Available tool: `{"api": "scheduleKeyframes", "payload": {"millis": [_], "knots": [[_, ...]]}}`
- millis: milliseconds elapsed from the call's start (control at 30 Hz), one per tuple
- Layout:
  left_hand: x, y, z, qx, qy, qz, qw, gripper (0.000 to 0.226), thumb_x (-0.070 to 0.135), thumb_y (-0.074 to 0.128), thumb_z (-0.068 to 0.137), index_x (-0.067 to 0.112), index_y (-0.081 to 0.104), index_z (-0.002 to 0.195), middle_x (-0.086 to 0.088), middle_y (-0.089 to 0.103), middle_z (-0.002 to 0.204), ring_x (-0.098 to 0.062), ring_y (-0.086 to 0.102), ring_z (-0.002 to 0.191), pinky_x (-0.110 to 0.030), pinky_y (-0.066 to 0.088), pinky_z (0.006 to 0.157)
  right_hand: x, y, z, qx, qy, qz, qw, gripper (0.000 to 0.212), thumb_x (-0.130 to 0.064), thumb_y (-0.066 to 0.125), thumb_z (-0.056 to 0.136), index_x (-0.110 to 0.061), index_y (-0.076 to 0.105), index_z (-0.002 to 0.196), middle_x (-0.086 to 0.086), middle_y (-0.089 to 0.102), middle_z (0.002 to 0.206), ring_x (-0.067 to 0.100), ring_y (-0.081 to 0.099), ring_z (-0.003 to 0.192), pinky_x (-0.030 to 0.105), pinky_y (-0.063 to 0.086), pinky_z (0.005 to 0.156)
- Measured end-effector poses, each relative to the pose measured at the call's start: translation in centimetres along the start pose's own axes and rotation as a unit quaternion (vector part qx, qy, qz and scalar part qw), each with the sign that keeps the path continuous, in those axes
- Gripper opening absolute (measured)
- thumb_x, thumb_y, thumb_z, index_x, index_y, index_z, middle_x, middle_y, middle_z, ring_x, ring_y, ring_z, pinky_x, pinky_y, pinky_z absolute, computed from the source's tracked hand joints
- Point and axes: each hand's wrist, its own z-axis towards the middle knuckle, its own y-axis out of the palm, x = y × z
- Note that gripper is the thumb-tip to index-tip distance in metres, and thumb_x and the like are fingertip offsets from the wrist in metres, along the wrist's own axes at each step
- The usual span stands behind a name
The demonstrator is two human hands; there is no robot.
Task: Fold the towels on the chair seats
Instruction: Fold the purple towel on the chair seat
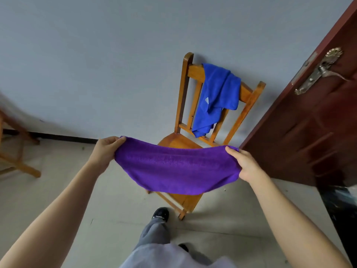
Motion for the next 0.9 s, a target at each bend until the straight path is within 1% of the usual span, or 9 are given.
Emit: {"api": "scheduleKeyframes", "payload": {"millis": [133, 267, 400, 467, 533, 567, 667, 800, 900], "knots": [[-2.6, 1.0, -0.2, 0.005, -0.035, 0.026, 0.999, 0.022, 0.02, 0.06, 0.089, 0.007, 0.063, 0.072, -0.006, 0.054, 0.062, -0.013, 0.044, 0.056, -0.021, 0.037, 0.049, 4.5, -0.2, 0.3, 0.029, 0.055, 0.007, 0.998, 0.009, -0.017, 0.068, 0.082, -0.009, 0.067, 0.086, 0.008, 0.071, 0.07, 0.029, 0.063, 0.076, 0.034, 0.048, 0.072], [-4.3, 2.2, 0.7, 0.013, -0.069, 0.081, 0.994, 0.028, 0.02, 0.062, 0.088, 0.008, 0.06, 0.063, -0.001, 0.051, 0.055, -0.012, 0.042, 0.054, -0.022, 0.035, 0.049, 7.5, 0.3, 1.3, 0.072, 0.089, 0.009, 0.993, 0.01, -0.019, 0.068, 0.083, -0.01, 0.066, 0.087, 0.012, 0.068, 0.087, 0.032, 0.062, 0.085, 0.038, 0.048, 0.076], [-6.1, 2.9, 3.4, 0.012, -0.096, 0.119, 0.988, 0.02, 0.016, 0.063, 0.087, 0.004, 0.061, 0.071, -0.007, 0.053, 0.065, -0.016, 0.045, 0.061, -0.026, 0.037, 0.055, 9.3, 1.3, 3.0, 0.118, 0.1, -0.006, 0.988, 0.01, -0.018, 0.066, 0.085, -0.008, 0.065, 0.084, 0.011, 0.065, 0.082, 0.03, 0.06, 0.08, 0.038, 0.049, 0.076], [-7.2, 3.2, 4.7, -0.002, -0.116, 0.134, 0.984, 0.014, 0.015, 0.063, 0.087, 0.002, 0.063, 0.082, -0.007, 0.056, 0.069, -0.017, 0.048, 0.063, -0.022, 0.04, 0.054, 10.1, 1.9, 3.7, 0.146, 0.107, -0.031, 0.983, 0.013, -0.017, 0.065, 0.085, -0.012, 0.062, 0.074, 0.009, 0.063, 0.077, 0.029, 0.059, 0.078, 0.041, 0.049, 0.076], [-8.2, 3.5, 6.3, -0.02, -0.134, 0.154, 0.979, 0.01, 0.013, 0.063, 0.087, 0.004, 0.063, 0.083, -0.006, 0.056, 0.068, -0.018, 0.048, 0.063, -0.015, 0.041, 0.047, 11.1, 2.3, 4.6, 0.172, 0.115, -0.046, 0.977, 0.016, -0.017, 0.066, 0.085, -0.012, 0.062, 0.07, 0.011, 0.063, 0.075, 0.031, 0.059, 0.079, 0.044, 0.049, 0.077], [-8.6, 3.5, 7.0, -0.03, -0.143, 0.167, 0.975, 0.008, 0.012, 0.063, 0.087, 0.007, 0.062, 0.08, -0.005, 0.056, 0.067, -0.017, 0.048, 0.061, -0.012, 0.04, 0.044, 11.6, 2.6, 5.0, 0.181, 0.118, -0.052, 0.975, 0.015, -0.016, 0.066, 0.084, -0.009, 0.064, 0.071, 0.012, 0.063, 0.074, 0.031, 0.059, 0.079, 0.044, 0.049, 0.077], [-9.8, 3.5, 10.0, -0.086, -0.174, 0.199, 0.961, 0.017, 0.008, 0.059, 0.088, 0.015, 0.061, 0.073, -0.007, 0.059, 0.069, -0.017, 0.05, 0.062, -0.017, 0.042, 0.049, 13.0, 3.5, 6.5, 0.205, 0.141, -0.077, 0.965, 0.019, -0.017, 0.066, 0.084, 0.001, 0.067, 0.08, 0.014, 0.063, 0.073, 0.032, 0.059, 0.079, 0.045, 0.05, 0.076], [-11.1, 3.9, 14.6, -0.14, -0.203, 0.22, 0.944, 0.021, 0.003, 0.054, 0.089, 0.017, 0.06, 0.075, -0.009, 0.061, 0.07, -0.02, 0.049, 0.063, -0.025, 0.04, 0.055, 13.7, 5.3, 9.0, 0.229, 0.161, -0.081, 0.957, 0.02, -0.017, 0.062, 0.087, -0.002, 0.063, 0.074, 0.021, 0.063, 0.081, 0.031, 0.055, 0.076, 0.035, 0.045, 0.067], [-12.9, 4.9, 17.4, -0.158, -0.212, 0.232, 0.936, 0.021, 0.0, 0.053, 0.089, 0.017, 0.059, 0.079, -0.012, 0.058, 0.071, -0.02, 0.046, 0.062, -0.024, 0.038, 0.053, 15.0, 5.9, 11.6, 0.242, 0.165, -0.101, 0.951, 0.019, -0.016, 0.059, 0.089, -0.007, 0.059, 0.072, 0.01, 0.058, 0.071, 0.024, 0.051, 0.069, 0.027, 0.039, 0.056]]}}
